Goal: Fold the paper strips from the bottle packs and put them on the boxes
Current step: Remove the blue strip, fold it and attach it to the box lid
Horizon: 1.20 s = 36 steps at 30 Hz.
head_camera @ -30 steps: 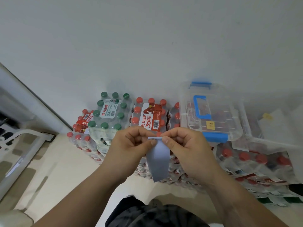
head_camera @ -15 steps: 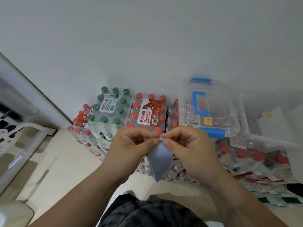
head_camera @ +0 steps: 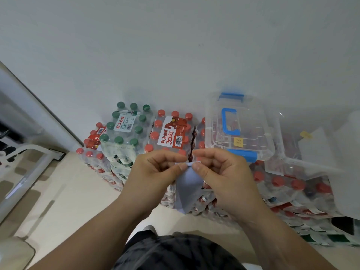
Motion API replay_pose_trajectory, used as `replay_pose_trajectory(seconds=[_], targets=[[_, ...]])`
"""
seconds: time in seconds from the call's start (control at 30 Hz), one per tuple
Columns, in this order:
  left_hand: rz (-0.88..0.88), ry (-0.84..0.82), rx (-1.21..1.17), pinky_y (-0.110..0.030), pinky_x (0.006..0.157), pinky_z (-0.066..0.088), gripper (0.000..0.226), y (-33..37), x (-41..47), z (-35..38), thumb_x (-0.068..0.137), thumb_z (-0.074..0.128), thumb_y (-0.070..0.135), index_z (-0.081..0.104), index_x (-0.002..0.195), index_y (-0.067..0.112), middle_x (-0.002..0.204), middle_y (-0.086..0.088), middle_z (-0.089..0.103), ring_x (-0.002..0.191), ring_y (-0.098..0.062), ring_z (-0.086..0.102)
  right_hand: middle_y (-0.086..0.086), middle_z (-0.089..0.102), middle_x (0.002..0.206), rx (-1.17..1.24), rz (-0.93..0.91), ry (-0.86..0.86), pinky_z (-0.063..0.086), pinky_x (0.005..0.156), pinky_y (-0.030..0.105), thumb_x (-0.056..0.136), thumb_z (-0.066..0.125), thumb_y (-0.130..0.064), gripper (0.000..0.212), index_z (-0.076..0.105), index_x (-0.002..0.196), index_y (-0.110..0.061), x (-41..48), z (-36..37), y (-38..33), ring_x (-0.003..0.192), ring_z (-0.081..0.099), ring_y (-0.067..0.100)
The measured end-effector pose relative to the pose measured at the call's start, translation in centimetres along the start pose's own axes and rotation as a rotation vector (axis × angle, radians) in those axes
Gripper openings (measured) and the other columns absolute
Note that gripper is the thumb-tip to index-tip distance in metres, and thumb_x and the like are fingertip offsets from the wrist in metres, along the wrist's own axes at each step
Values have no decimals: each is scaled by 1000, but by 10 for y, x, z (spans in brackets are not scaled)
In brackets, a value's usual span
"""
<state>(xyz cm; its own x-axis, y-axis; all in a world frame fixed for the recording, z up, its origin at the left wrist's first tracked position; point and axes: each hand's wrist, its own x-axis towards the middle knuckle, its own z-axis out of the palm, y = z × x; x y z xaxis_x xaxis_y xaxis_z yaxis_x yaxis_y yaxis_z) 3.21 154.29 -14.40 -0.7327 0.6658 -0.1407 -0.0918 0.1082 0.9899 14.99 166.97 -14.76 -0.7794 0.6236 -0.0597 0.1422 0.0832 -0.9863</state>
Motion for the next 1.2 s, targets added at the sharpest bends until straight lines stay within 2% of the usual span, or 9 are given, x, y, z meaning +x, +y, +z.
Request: replay_pose_trajectory(seconds=[0.17, 0.3, 0.4, 0.57, 0.67, 0.77, 0.9, 1.07, 1.2], targets=[[25, 10, 27, -51, 77, 58, 11, 1, 1, 3, 80, 75, 0, 78, 83, 11, 82, -24, 72, 82, -44, 67, -16, 78, 91, -30, 16, -2, 57, 75, 13, 87, 76, -12, 23, 75, 102, -30, 0, -4, -5, 88, 73, 1], [101, -24, 71, -37, 75, 59, 9, 2, 2, 3, 79, 76, -3, 77, 78, 6, 76, -10, 74, 76, -24, 70, -14, 77, 86, -68, 34, -6, 56, 71, 11, 87, 76, -15, 12, 76, 92, -26, 1, -6, -5, 83, 73, 1], [133, -49, 110, -32, 73, 59, 5, 3, 2, 3, 80, 75, -3, 76, 79, 2, 75, -9, 74, 77, -28, 71, -6, 77, 85, -70, 20, -10, 59, 74, 18, 88, 75, -14, 10, 76, 90, -23, -2, -5, -4, 82, 73, 8], [30, -45, 45, -36, 68, 61, 20, 5, 2, 4, 81, 74, -5, 77, 94, 10, 79, -24, 71, 72, -33, 69, -6, 75, 83, -76, -45, 26, 62, 77, 25, 88, 75, -10, 14, 75, 88, -24, -5, -4, -4, 83, 72, 12], [-26, -91, 36, -40, 62, 62, 10, 9, 1, 4, 85, 72, -1, 77, 91, 4, 79, -22, 75, 75, -38, 73, -7, 74, 83, -74, -75, 40, 61, 76, 24, 88, 74, -11, 13, 74, 86, -24, -6, -3, -5, 83, 72, 13], [30, -74, 77, -41, 60, 62, 8, 10, 2, 3, 84, 73, 1, 78, 84, 8, 79, -20, 75, 78, -43, 70, -9, 74, 82, -70, -71, 44, 60, 73, 21, 88, 74, -11, 12, 73, 87, -23, -6, -2, -6, 82, 72, 10], [154, -59, 161, -55, 75, 58, 11, 11, 1, 2, 83, 75, 10, 79, 84, 20, 81, -14, 75, 82, -42, 68, -11, 74, 82, -88, -72, 55, 60, 73, 21, 89, 73, -12, 13, 72, 90, -26, -6, -1, -7, 81, 71, 9], [151, -60, 42, -32, 72, 59, 17, 9, 0, 2, 80, 74, -5, 80, 83, 11, 80, -9, 77, 80, -32, 71, -5, 74, 81, -46, -86, 67, 60, 73, 22, 88, 74, -6, 17, 73, 90, -23, -9, -1, -8, 79, 71, 13], [110, -59, -62, -28, 73, 60, 16, 9, -1, 3, 75, 73, -13, 78, 79, 2, 78, -13, 76, 77, -25, 71, -5, 75, 81, 36, -44, 40, 59, 74, 23, 88, 73, -3, 18, 74, 89, -21, -11, -2, -8, 80, 72, 11]])
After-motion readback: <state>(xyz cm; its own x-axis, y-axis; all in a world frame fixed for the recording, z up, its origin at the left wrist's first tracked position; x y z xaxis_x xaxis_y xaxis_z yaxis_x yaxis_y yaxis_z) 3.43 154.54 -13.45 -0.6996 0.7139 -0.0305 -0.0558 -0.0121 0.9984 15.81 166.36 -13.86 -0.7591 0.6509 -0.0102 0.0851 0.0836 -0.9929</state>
